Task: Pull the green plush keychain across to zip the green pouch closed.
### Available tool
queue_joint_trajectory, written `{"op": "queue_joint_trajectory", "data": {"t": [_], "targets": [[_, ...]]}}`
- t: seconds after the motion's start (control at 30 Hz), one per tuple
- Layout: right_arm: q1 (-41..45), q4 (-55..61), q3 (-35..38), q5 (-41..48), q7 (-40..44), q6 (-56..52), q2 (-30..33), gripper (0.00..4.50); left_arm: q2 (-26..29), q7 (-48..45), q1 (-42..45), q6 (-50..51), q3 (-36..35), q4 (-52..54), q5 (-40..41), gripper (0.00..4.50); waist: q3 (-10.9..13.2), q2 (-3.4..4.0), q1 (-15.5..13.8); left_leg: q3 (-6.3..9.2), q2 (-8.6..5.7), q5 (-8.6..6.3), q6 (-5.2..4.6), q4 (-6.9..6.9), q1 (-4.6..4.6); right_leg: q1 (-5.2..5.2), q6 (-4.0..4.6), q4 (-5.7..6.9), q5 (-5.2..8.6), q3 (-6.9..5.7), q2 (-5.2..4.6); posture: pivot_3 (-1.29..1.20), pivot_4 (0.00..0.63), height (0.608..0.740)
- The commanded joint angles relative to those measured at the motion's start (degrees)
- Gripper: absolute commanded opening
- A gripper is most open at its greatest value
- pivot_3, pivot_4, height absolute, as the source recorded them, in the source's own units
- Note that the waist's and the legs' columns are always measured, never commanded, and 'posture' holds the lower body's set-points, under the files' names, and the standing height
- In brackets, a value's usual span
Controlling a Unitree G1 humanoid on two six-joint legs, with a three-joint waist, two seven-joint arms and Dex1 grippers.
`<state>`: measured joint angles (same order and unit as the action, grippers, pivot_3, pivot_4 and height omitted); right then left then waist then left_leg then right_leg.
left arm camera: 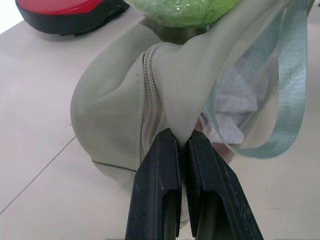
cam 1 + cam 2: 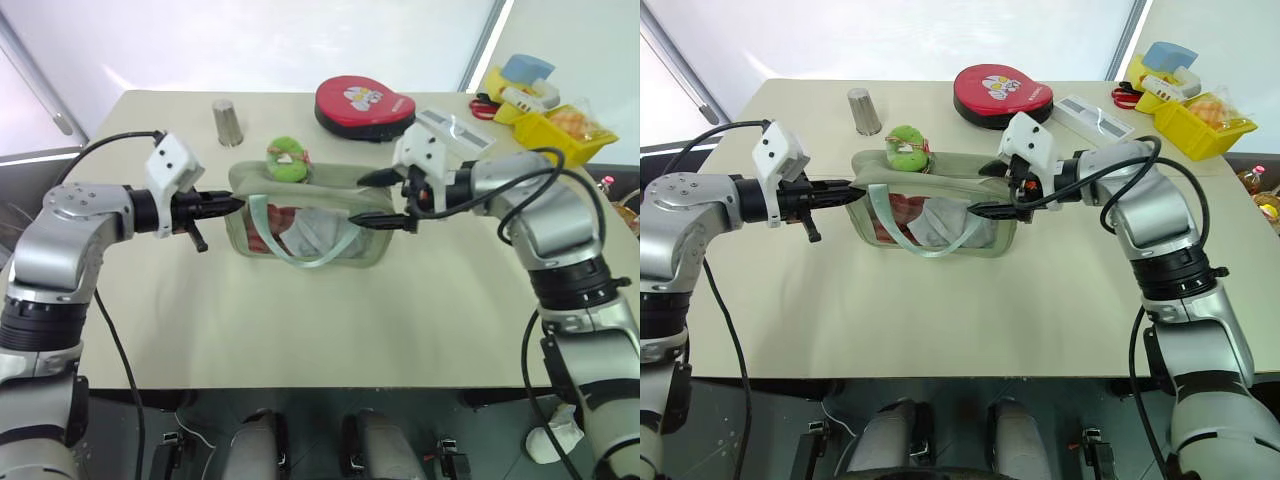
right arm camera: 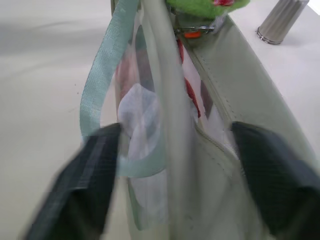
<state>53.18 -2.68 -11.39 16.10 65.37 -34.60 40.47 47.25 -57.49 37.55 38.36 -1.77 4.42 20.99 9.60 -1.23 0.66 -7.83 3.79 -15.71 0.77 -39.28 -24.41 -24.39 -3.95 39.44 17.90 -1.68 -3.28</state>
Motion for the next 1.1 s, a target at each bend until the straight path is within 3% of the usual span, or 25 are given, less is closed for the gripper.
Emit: {"op": "queue_joint_trajectory", "data": {"t": [0.03, 0.13, 0.23, 0.43, 0.77, 0.93, 1.0, 1.03, 1.1], "targets": [[4.4, -0.3, 2.5, 2.2, 5.1, -0.8, 3.1, 3.82, 0.8, -0.3, -0.3, 0.1, -0.4, 2.0, 0.7, 0.0, 0.0, 0.0, 0.0, 0.0, 0.0, 0.0, 0.0, 0.0, 0.0, 0.0, 0.0, 0.0, 0.0, 0.0, -0.01, 0.0, 0.15, 0.74], [10.6, -4.5, 5.1, 5.5, 3.6, -3.3, -1.0, 3.82, 0.7, -0.2, -0.2, 0.1, -0.4, 2.1, 0.7, 0.0, 0.0, 0.02, 0.2, 0.0, 0.0, 0.0, 0.0, 0.0, 0.02, 0.0, 0.0, 0.0, 0.0, 0.0, 0.01, 0.0, 0.15, 0.74], [16.0, -12.8, 7.6, 4.6, -5.5, -2.6, -9.3, 3.82, 0.7, 0.2, 0.1, -0.6, 0.1, 1.8, 0.0, 0.0, 0.0, 0.04, 0.6, -0.05, 0.03, 0.0, 0.0, 0.03, 0.09, 0.0, 0.0, 0.02, 0.0, 0.02, 0.05, 0.0, 0.15, 0.74], [20.1, -26.5, 3.6, -2.9, -12.3, 7.1, -19.7, 3.82, 0.8, 0.6, 0.0, -0.4, 0.1, 2.3, 0.2, 0.0, 0.0, 0.03, 0.3, -0.06, -0.02, 0.01, 0.01, 0.02, 0.02, 0.0, 0.0, 0.01, 0.0, 0.01, -0.04, 0.0, 0.15, 0.74], [23.2, -37.3, 2.4, -6.6, -11.3, 12.1, -25.0, 3.82, 1.5, 1.3, -1.0, 0.6, -0.9, 3.7, 0.7, 0.0, 0.0, 0.04, 0.4, -0.04, -0.02, 0.01, 0.01, 0.05, -0.01, -0.05, 0.0, 0.03, 0.0, 0.0, -0.04, 0.0, 0.15, 0.74], [22.7, -36.2, 3.1, -5.9, -9.3, 11.3, -24.7, 1.46, 1.7, 2.0, -1.4, -0.1, -0.8, 3.5, 0.5, 0.0, 0.0, 0.04, 0.5, -0.04, 0.0, 0.01, 0.02, 0.05, -0.01, -0.05, 0.0, 0.03, 0.0, 0.0, -0.04, 0.0, 0.15, 0.74], [22.3, -35.5, 3.3, -5.8, -8.9, 10.8, -24.4, 0.31, 1.5, 2.2, -1.1, -0.5, -0.6, 3.0, 0.3, 0.0, 0.0, 0.04, 0.5, -0.04, 0.0, 0.01, 0.01, 0.05, 0.0, -0.05, 0.0, 0.03, -0.01, 0.0, -0.04, 0.0, 0.15, 0.74], [22.1, -35.1, 3.5, -5.7, -8.8, 10.5, -24.2, 0.05, 1.4, 2.3, -0.8, -0.5, -0.5, 2.8, 0.4, 0.0, 0.0, 0.04, 0.5, -0.04, 0.0, 0.01, 0.02, 0.05, -0.01, -0.05, 0.0, 0.03, 0.0, 0.0, -0.04, 0.0, 0.15, 0.74], [21.9, -33.8, 4.3, -5.7, -10.2, 9.3, -23.3, 0.05, 1.2, 2.5, -0.5, -0.7, -0.3, 2.5, 0.4, 0.0, 0.0, 0.04, 0.5, -0.04, 0.0, 0.01, 0.02, 0.05, -0.01, -0.05, 0.0, 0.03, 0.0, 0.0, -0.04, 0.0, 0.15, 0.74]]}}
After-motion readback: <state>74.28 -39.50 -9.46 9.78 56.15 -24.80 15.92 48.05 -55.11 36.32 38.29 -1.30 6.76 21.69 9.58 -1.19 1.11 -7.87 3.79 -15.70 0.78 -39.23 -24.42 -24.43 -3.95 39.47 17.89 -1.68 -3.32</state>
